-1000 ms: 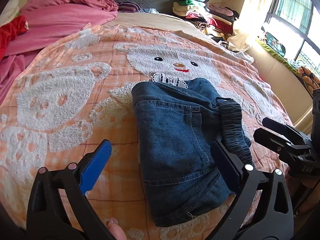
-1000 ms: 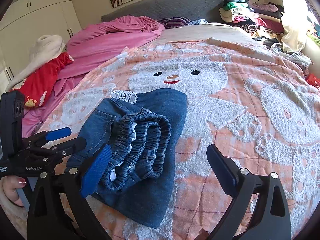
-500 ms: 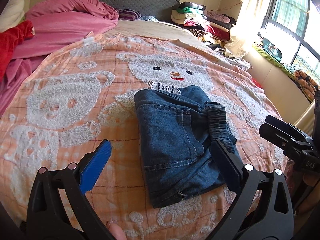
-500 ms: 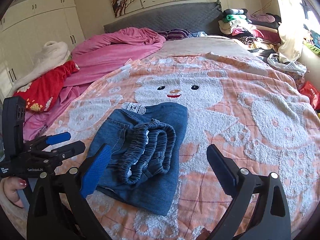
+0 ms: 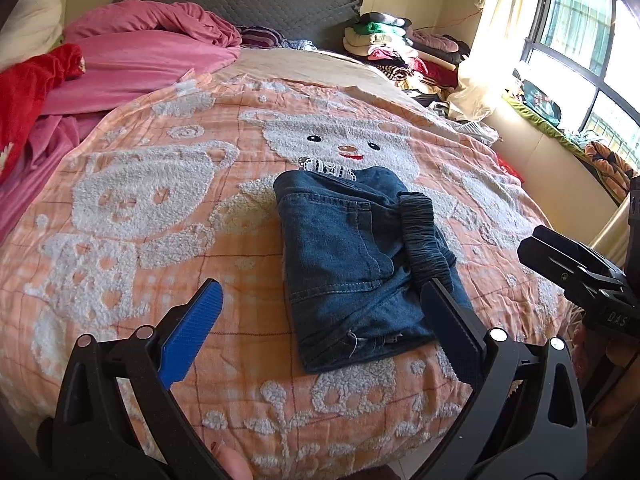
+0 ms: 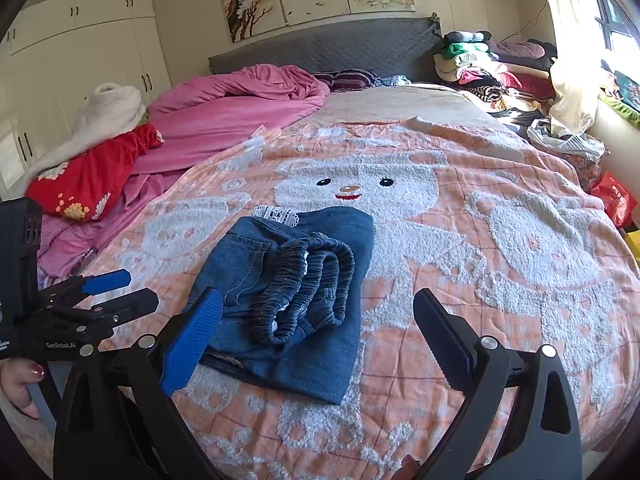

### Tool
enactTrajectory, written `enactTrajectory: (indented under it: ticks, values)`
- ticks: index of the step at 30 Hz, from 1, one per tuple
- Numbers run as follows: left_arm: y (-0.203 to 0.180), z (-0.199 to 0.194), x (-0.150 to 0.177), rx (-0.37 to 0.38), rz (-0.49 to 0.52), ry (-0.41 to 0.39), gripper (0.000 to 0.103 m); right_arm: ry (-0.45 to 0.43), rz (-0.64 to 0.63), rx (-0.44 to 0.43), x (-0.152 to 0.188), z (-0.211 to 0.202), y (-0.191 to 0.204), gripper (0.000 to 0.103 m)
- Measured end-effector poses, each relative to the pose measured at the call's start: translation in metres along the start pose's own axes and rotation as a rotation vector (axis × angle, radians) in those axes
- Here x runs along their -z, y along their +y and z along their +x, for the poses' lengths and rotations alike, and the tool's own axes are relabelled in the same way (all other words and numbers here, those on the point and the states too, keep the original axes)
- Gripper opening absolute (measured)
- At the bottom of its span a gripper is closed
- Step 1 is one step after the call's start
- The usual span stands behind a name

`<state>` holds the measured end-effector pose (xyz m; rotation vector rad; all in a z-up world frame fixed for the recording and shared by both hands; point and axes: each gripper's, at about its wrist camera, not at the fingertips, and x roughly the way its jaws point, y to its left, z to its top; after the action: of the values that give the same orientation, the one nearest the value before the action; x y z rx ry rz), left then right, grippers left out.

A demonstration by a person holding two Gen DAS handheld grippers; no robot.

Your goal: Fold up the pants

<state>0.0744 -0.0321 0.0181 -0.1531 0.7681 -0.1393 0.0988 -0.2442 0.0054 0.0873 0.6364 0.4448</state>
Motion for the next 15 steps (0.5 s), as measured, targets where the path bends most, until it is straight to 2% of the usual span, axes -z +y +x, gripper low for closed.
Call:
enactTrajectory:
  ticks: [2, 15]
  values:
    - [-0.001, -0.002, 0.004, -0.003, 0.003, 0.0, 0.094, 0.002, 0.0, 0.011, 0.005, -0.003, 0.001, 0.099]
    - [0.0, -0.008, 0.03, -0.016, -0.009, 0.028, 0.094, 0.05, -0.01, 0.049, 0.037, -0.009, 0.009, 0.098]
